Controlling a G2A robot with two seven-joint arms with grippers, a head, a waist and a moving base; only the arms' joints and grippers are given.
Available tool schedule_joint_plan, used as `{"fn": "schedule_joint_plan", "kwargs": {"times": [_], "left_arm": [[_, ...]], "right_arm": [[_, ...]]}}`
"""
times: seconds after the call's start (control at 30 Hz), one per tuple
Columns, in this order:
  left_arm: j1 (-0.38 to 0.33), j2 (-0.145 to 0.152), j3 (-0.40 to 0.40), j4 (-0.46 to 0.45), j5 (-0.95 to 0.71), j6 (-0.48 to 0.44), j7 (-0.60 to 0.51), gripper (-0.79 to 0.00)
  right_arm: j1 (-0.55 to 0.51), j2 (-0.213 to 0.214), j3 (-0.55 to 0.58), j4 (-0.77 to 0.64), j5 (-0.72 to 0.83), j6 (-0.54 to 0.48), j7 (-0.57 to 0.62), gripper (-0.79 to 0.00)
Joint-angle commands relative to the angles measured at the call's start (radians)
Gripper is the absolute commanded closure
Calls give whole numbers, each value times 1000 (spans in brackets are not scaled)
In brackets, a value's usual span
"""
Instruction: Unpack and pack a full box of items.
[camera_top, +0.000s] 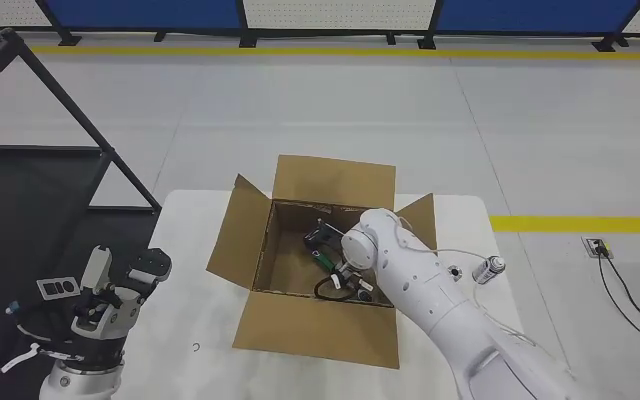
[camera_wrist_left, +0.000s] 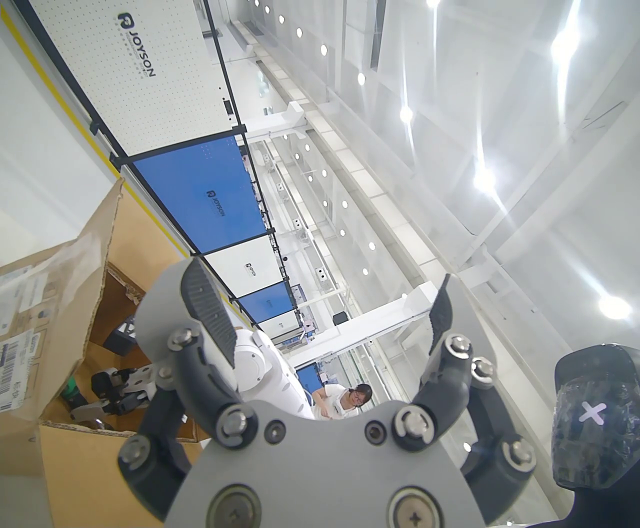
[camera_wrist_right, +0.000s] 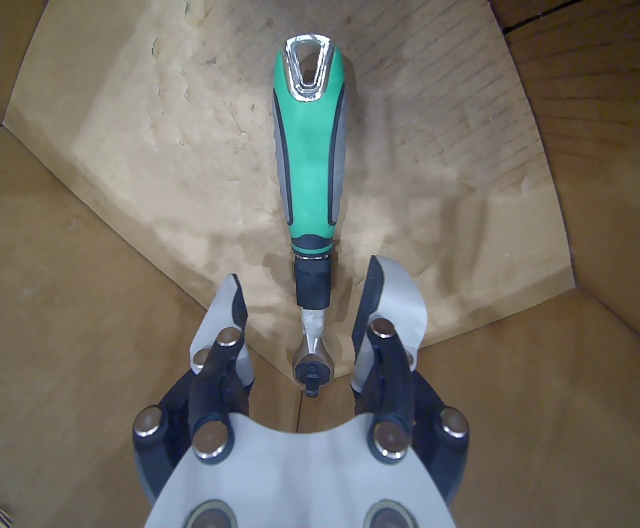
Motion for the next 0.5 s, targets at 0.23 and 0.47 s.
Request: {"fn": "schedule_joint_plan", "kwargs": {"times": [0.23, 0.47], "left_arm": [[0, 0, 0, 0, 0, 0, 0, -785], [0, 0, 0, 0, 0, 0, 0, -785]], "right_arm": [[20, -21, -1, 74, 20, -41, -20, -425], [32, -37, -4, 122, 28, -63, -30, -379]]}}
